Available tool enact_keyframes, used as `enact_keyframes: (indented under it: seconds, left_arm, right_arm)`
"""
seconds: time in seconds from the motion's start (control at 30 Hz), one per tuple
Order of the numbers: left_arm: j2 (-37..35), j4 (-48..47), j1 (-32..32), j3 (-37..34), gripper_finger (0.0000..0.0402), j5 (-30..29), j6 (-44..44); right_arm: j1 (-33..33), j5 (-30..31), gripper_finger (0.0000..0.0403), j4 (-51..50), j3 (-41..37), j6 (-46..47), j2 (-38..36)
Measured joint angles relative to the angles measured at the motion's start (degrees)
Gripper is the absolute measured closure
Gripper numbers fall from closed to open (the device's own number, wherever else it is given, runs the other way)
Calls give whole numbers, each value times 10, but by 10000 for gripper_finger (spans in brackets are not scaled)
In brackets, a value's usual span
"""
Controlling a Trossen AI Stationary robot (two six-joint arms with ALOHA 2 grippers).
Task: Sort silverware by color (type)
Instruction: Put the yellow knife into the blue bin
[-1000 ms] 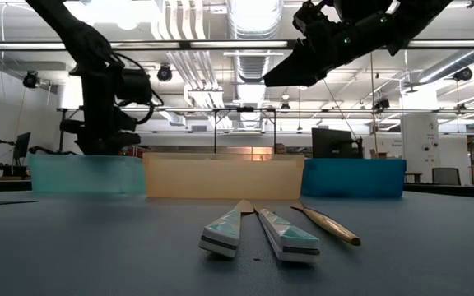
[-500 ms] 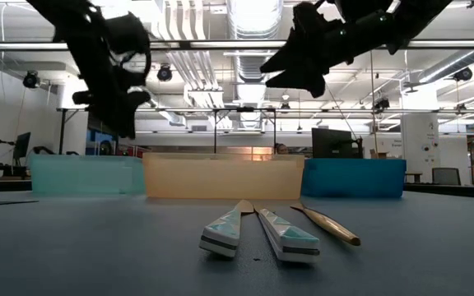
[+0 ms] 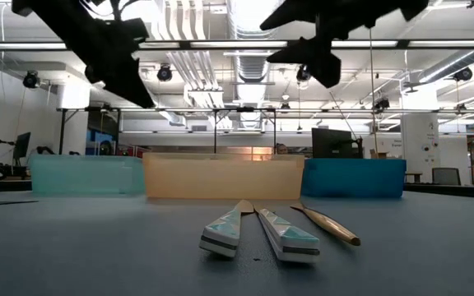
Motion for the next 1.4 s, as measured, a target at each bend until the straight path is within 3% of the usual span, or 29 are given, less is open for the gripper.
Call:
enact_keyframes:
  seconds: [0.23, 0.37, 0.53, 0.7, 0.93, 1.4]
  left_arm:
    - [13, 0, -45, 0, 263, 132, -85]
    - [26, -19, -74, 0, 263, 222, -164]
    - [35, -68, -127, 0, 263, 294, -278]
    - [36, -147, -187, 0, 263, 323, -392]
    - [52, -219, -265, 0, 263, 332, -533]
    - [153, -230, -345, 3, 263, 340, -630]
  right_arm:
    - [42, 4, 197, -214, 103, 16, 41]
    - [56, 5, 197, -306, 154, 17, 82]
    - [70, 4, 197, -404, 206, 17, 131]
    - [81, 4, 197, -478, 239, 16, 167]
    - [92, 4, 197, -488, 247, 15, 188]
    - [99, 6, 197, -481, 246, 10, 200]
